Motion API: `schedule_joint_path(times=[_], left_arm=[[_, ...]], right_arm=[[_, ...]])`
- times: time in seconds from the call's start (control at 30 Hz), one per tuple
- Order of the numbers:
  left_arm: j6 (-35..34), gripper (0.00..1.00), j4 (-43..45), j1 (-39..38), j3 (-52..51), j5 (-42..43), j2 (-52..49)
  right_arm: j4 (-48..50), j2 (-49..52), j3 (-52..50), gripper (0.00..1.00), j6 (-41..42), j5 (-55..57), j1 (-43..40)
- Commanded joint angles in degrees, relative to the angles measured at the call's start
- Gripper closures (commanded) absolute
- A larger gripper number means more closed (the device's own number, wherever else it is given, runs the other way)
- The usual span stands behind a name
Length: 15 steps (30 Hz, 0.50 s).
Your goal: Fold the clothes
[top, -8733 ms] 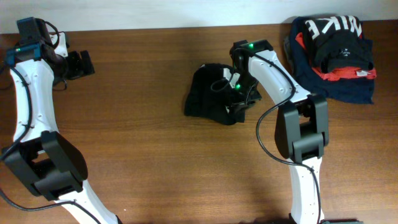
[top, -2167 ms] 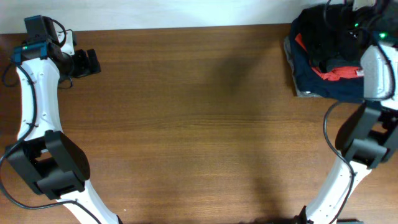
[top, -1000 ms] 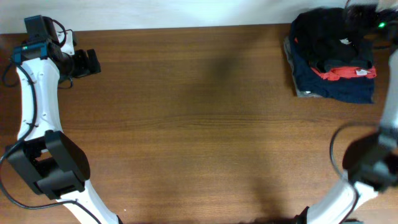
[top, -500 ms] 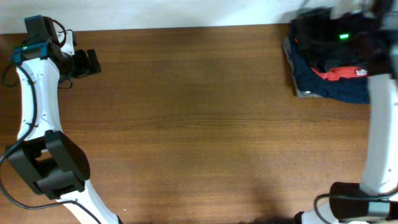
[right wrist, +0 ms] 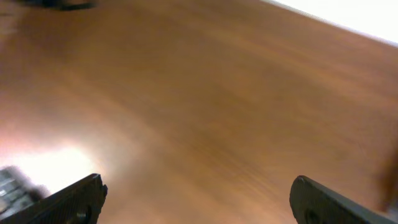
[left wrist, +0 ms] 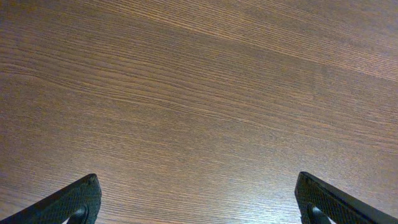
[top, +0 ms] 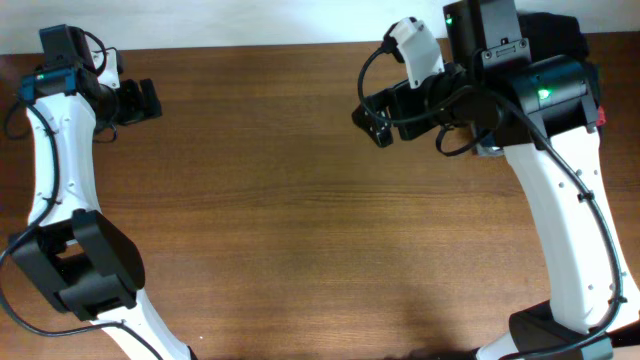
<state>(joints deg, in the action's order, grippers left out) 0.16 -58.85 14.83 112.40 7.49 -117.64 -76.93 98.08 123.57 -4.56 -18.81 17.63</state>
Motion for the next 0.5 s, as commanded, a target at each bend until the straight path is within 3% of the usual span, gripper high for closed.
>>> schedule_joint_path(times=[0.0,0.17,0.47], left_arm=[[0.70,0.01,0.11,-0.15,0.17,0.59,0.98],[0.70,0.01,0.11,-0.15,0.17,0.57,0.98],[0.70,0.01,0.11,-0.15,0.17,0.59,0.98]], right_arm=[[4.63,-2.69,-1.40,0.01,0.35,13.38,0.00],[23.74,-12.11,-14.10,0.01,0.33,15.69,-3.61],[49.72,-39.32,-57.64,0.01,0.39,6.95,-18.97]])
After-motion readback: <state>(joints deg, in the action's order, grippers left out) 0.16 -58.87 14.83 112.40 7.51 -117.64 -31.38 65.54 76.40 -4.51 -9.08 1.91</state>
